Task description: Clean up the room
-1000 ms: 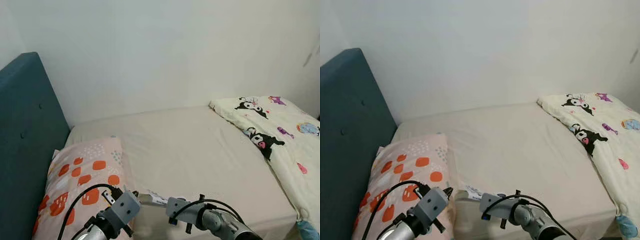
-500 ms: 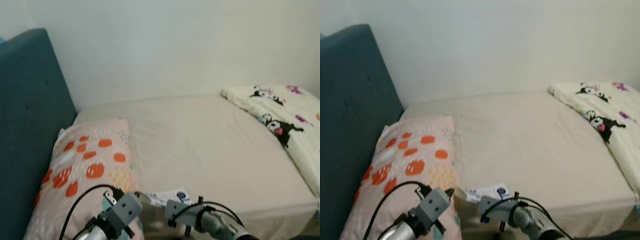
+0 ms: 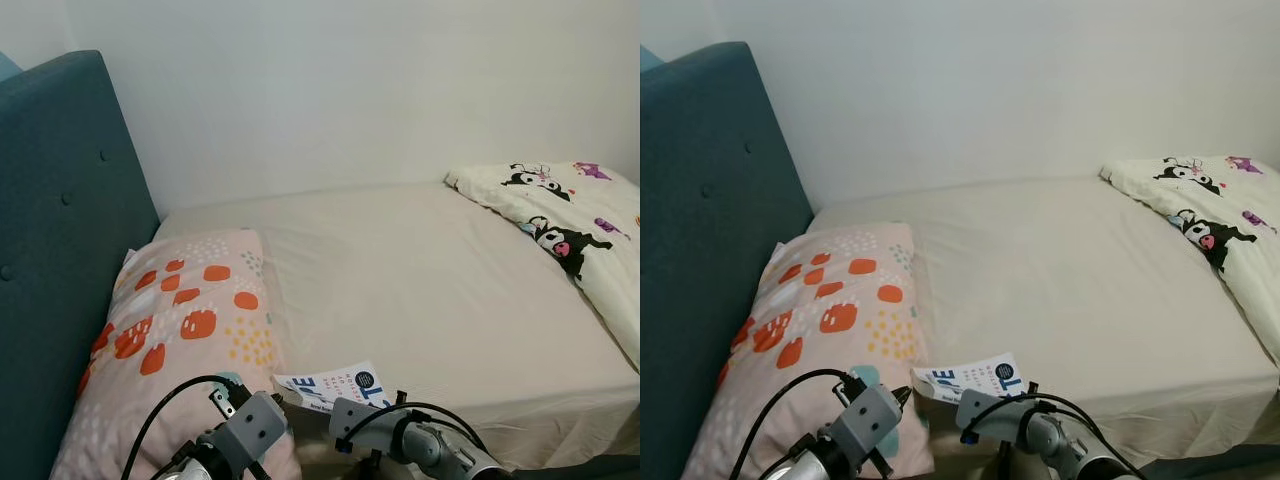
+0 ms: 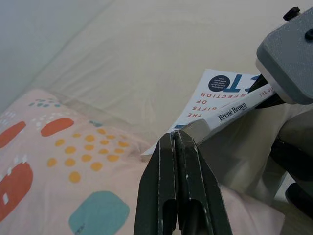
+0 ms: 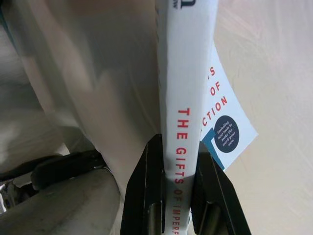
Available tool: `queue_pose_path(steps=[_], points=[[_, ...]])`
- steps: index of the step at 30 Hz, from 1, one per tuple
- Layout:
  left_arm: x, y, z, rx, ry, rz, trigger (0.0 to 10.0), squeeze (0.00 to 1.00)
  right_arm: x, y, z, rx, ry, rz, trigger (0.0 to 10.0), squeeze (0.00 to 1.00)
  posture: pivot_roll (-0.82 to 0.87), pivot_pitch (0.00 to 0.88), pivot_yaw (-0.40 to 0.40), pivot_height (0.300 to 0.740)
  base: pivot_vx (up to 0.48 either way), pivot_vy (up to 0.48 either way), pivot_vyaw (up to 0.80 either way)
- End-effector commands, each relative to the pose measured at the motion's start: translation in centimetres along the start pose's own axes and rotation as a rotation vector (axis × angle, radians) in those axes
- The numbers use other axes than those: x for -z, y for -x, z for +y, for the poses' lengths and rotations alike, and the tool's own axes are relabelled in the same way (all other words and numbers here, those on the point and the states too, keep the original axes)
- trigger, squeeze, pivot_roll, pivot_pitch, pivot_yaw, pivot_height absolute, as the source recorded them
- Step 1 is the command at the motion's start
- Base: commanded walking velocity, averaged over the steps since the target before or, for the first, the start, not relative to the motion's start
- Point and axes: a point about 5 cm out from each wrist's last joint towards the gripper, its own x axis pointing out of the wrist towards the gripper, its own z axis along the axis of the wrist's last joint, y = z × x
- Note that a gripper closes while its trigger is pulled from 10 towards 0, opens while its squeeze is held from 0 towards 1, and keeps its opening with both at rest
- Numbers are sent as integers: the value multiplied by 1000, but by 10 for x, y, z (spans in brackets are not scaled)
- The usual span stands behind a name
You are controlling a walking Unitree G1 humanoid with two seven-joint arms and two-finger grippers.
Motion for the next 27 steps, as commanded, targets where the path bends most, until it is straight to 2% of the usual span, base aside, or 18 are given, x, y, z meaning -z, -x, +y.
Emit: queue_pose_path(steps=[1, 3, 27], points=[[2, 2, 2, 16, -8, 15, 10000, 0, -11, -2, -4, 22, -39, -61, 10000, 0, -56, 0, -9, 616, 0, 0, 0], [2, 2, 2, 16, -10, 15, 10000, 0, -13, -2, -6, 34, -61, -75, 10000, 0, -56, 0, -9, 626, 0, 0, 0], [4, -2, 6, 18, -2, 40, 10000, 0, -17, -2, -11, 55, -57, -95, 10000, 0, -58, 0, 0, 736, 0, 0, 0]])
